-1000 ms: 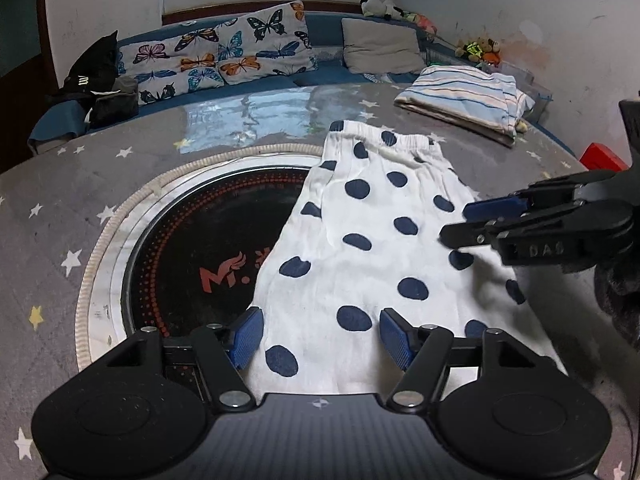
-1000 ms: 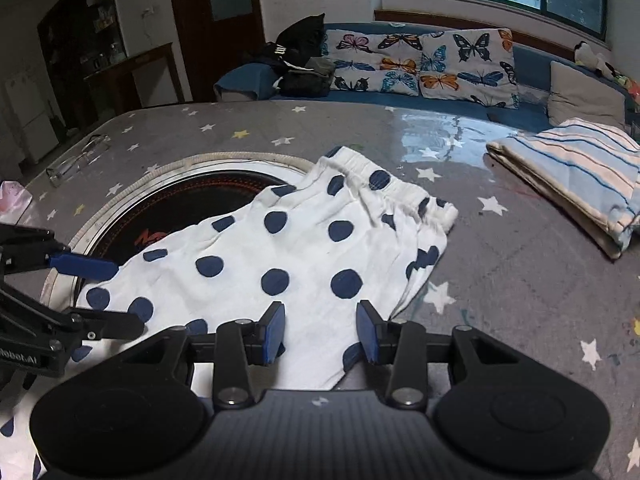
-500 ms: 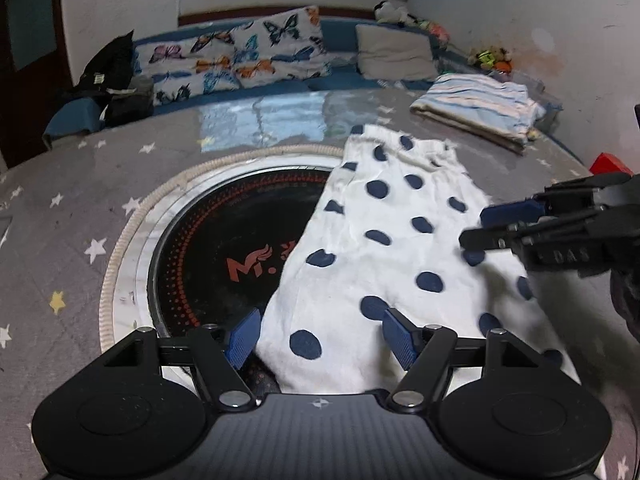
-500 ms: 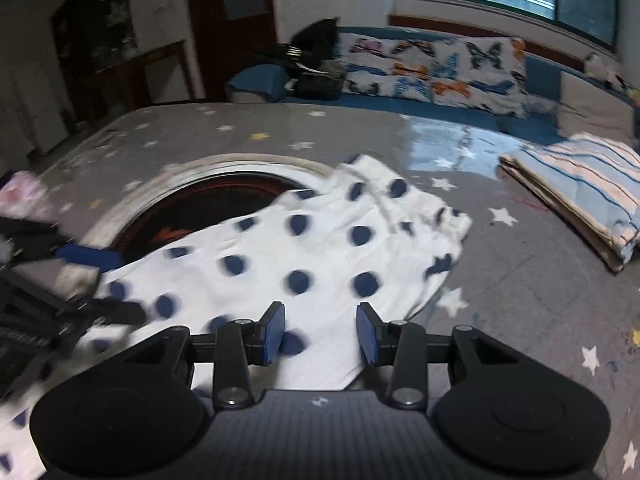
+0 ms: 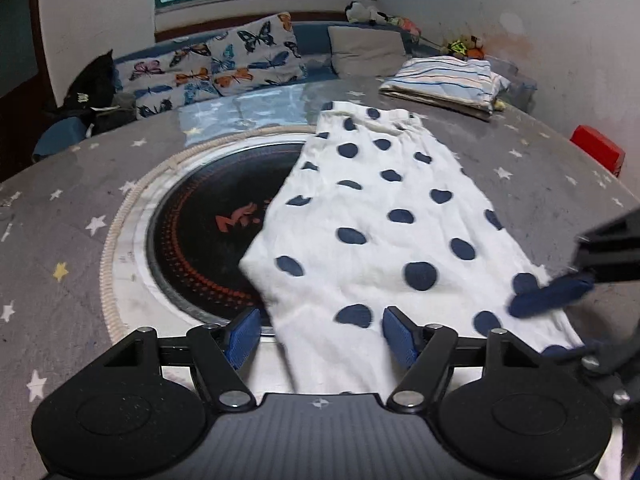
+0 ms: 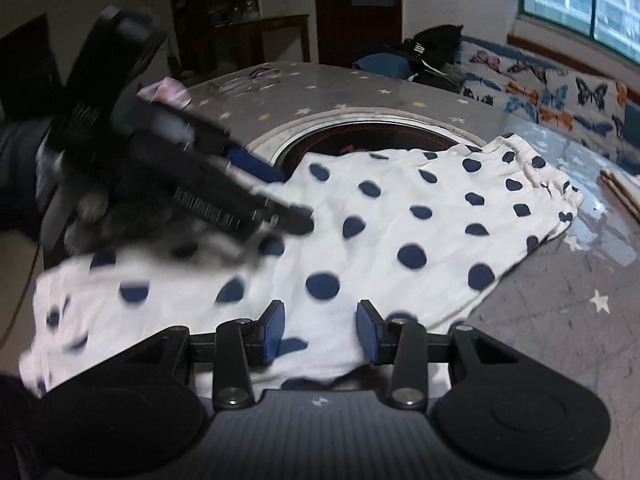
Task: Fold clothes
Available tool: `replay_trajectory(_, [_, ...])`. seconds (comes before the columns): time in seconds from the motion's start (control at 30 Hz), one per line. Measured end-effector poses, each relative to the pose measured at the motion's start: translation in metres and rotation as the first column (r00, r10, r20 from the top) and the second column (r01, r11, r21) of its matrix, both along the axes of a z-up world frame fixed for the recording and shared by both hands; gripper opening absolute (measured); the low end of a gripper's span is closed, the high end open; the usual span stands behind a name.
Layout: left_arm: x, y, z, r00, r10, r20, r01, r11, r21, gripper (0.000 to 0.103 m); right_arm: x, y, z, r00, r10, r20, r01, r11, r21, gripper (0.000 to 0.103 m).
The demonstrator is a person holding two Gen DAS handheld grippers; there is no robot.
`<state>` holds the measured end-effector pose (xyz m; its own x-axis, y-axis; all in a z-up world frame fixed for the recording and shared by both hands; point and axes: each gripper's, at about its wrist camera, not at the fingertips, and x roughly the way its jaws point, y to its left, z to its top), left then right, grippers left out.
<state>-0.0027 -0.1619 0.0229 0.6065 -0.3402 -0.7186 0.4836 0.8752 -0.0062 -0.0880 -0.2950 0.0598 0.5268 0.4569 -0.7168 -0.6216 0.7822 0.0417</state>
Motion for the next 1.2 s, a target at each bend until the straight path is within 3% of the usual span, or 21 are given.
replay_trajectory(0.23, [-0.001, 0.006, 0.006, 1.000, 0.017, 0.013, -0.017, 1.000, -0.005, 0.070, -0.024, 0.006, 0.018, 0.997, 0.053, 0.052, -0.053, 0.999, -0.006, 0.040])
replay_trajectory(0.53, [-0.053, 0.037, 0.023, 1.000, -0.013, 0.026, 0.014, 1.000, -0.019, 0.071, -0.051, 0.026, 0.021, 0.985, 0.165, 0.057, -0.166, 0.986, 0.001, 0.040])
replay_trajectory(0.73, [-0.084, 0.052, 0.014, 1.000, -0.012, 0.026, 0.011, 0.999, 0.045, 0.069, -0.056, 0.025, 0.016, 0.986, 0.159, 0.039, -0.160, 0.987, 0.007, 0.044])
replay_trajectory(0.93, [-0.087, 0.056, 0.006, 0.997, 0.027, 0.078, -0.035, 0.994, 0.104, 0.070, -0.059, 0.022, 0.008, 0.989, 0.146, 0.023, -0.146, 0.989, 0.005, 0.044])
replay_trajectory(1.03, [-0.084, 0.063, 0.005, 0.994, 0.066, 0.089, -0.076, 0.990, 0.116, 0.070, -0.063, 0.016, 0.004, 0.991, 0.133, 0.022, -0.133, 0.991, 0.013, 0.044])
replay_trajectory(1.2, [-0.078, 0.073, 0.014, 0.992, 0.105, 0.065, -0.109, 0.992, 0.063, 0.069, -0.064, 0.018, 0.013, 0.990, 0.135, 0.035, -0.136, 0.990, 0.023, 0.044])
